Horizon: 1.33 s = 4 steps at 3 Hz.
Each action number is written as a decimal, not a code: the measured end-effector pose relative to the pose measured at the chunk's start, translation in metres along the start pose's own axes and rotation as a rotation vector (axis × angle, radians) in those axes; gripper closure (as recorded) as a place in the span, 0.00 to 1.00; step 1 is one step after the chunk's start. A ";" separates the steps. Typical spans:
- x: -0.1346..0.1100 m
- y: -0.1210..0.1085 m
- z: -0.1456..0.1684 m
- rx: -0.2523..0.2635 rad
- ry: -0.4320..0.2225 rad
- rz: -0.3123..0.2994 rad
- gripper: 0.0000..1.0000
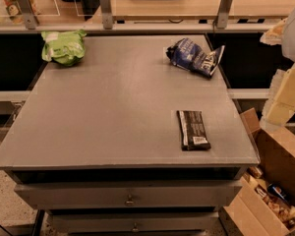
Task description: Move rxbar chocolate near blue chip bag
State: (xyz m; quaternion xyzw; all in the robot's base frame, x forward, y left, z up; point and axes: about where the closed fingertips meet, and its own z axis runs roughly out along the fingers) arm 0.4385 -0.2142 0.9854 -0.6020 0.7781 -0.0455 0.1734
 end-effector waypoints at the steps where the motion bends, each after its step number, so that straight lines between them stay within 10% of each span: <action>1: -0.002 0.000 0.000 0.012 -0.001 0.005 0.00; 4: -0.008 0.019 0.033 -0.034 0.028 0.114 0.00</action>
Offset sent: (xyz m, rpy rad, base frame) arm -0.0009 0.0156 -0.0526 -0.0131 0.0403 -0.1614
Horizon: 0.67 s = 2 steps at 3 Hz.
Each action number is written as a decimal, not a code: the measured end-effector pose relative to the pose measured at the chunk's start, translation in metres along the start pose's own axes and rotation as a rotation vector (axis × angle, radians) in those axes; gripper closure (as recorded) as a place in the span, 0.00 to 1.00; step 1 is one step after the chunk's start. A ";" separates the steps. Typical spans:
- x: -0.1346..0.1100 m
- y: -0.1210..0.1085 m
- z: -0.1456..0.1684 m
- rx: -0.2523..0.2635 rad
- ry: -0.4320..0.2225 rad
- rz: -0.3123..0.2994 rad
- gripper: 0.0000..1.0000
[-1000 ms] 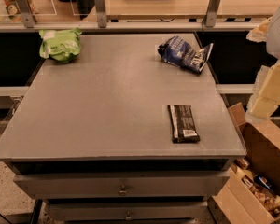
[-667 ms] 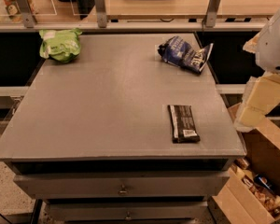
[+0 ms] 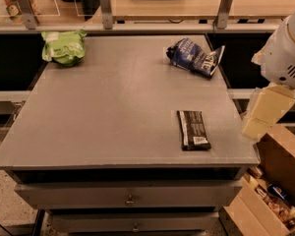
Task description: Move rxbar chocolate near blue chip bag
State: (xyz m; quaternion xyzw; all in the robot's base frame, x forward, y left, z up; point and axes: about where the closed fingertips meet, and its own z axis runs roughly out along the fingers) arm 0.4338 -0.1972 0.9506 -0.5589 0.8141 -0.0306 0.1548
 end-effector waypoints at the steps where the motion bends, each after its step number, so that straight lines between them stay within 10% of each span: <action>1: -0.018 0.021 0.029 -0.076 -0.003 0.067 0.00; 2: -0.039 0.042 0.063 -0.143 -0.021 0.130 0.00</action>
Offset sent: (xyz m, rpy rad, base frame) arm -0.0056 0.0963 -0.1024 0.1731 0.2186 -0.1351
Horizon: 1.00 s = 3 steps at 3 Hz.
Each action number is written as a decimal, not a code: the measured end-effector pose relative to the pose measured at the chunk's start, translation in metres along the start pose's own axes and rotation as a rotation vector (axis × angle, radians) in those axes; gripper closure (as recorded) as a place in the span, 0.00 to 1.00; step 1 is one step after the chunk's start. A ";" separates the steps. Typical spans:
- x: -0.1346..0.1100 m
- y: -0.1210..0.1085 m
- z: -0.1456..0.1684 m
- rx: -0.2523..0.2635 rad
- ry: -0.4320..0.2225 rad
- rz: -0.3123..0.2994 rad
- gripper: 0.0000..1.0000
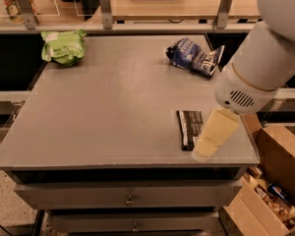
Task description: Move rxbar chocolate near blue chip bag
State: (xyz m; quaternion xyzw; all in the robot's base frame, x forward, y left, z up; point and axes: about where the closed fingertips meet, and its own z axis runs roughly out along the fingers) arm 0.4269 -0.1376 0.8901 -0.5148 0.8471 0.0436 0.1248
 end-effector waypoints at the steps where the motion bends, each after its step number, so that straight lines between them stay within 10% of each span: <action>1: -0.015 0.012 0.029 -0.048 -0.056 0.038 0.00; 3: -0.040 0.014 0.079 -0.028 -0.111 0.076 0.00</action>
Offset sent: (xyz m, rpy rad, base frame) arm 0.0168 0.0758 -0.0721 0.1931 0.0219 -0.0357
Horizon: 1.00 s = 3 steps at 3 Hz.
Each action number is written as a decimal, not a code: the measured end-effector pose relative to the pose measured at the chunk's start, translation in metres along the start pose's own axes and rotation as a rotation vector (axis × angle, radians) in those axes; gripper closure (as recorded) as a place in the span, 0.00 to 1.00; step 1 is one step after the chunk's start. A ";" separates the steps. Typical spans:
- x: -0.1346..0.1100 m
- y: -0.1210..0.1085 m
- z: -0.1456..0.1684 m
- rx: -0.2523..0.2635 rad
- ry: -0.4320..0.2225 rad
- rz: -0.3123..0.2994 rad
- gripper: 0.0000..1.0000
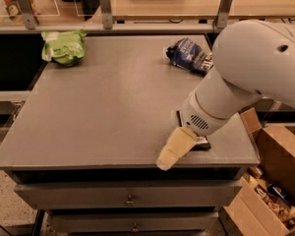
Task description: Move rxbar chocolate near blue chip bag
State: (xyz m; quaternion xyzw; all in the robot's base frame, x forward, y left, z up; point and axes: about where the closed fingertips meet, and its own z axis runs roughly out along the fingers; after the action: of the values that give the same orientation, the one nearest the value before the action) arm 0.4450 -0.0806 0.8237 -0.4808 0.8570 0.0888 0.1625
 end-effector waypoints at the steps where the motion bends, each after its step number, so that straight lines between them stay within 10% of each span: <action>1: -0.001 0.001 -0.004 0.039 0.008 0.002 0.00; 3: 0.007 -0.030 -0.008 0.174 -0.015 0.125 0.00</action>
Offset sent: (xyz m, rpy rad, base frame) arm 0.0182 -0.0161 0.0137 -0.0855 -0.1370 -0.1887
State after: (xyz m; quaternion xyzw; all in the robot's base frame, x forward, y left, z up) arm 0.4658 -0.1039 0.8289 -0.4097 0.8886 0.0276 0.2045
